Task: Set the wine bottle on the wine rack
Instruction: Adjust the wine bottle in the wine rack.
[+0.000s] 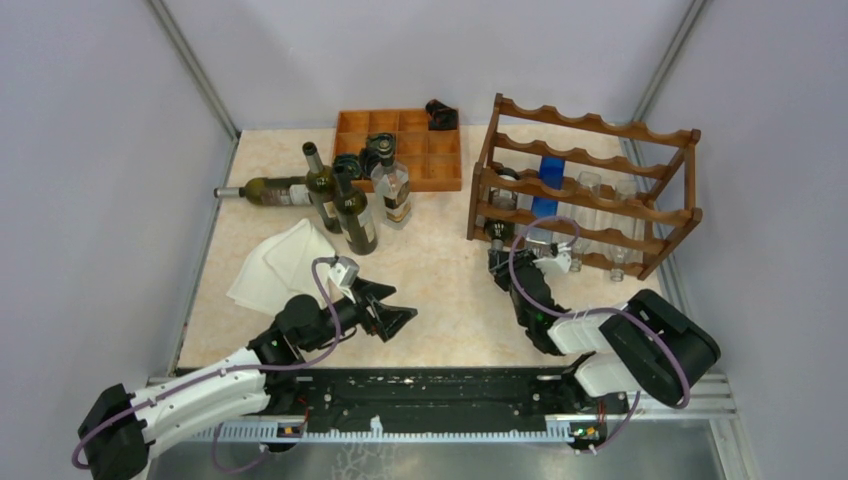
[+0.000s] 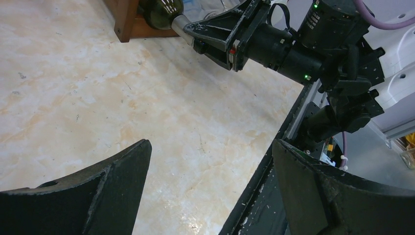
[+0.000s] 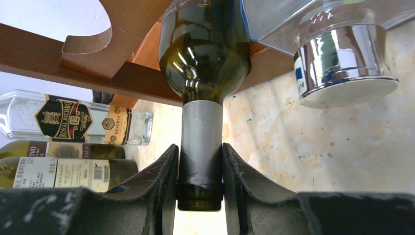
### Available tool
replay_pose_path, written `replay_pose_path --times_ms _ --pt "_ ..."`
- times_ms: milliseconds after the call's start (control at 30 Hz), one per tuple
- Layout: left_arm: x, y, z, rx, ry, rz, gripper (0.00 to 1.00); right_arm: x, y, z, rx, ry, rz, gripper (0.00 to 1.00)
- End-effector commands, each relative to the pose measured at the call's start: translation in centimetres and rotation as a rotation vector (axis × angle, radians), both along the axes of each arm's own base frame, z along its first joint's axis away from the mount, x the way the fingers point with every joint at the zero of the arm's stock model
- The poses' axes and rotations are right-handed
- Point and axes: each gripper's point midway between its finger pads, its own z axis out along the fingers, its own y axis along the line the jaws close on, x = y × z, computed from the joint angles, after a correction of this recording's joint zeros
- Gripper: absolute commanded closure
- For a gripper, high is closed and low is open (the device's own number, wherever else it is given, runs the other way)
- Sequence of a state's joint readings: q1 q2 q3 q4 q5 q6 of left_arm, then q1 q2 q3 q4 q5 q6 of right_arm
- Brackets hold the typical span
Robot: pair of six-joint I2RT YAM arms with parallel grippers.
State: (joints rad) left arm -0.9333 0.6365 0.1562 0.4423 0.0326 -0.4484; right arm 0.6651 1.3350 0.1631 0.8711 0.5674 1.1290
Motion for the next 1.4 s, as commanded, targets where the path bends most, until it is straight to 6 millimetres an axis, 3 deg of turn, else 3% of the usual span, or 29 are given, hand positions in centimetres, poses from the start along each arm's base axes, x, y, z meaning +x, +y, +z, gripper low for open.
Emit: replay_pose_path --times_ms 0,533,1367 --pt "0.2 0.2 0.2 -0.006 -0.014 0.011 0.02 0.6 0.1 3.5 0.087 -0.128 -0.024 0.98" --pt "0.2 0.3 0.3 0.016 -0.021 0.009 0.01 2.2 1.2 4.7 0.287 -0.282 -0.049 1.0" --pt "0.7 -0.2 0.0 0.059 -0.037 0.005 0.02 3.4 1.1 3.1 0.085 -0.3 -0.057 1.0"
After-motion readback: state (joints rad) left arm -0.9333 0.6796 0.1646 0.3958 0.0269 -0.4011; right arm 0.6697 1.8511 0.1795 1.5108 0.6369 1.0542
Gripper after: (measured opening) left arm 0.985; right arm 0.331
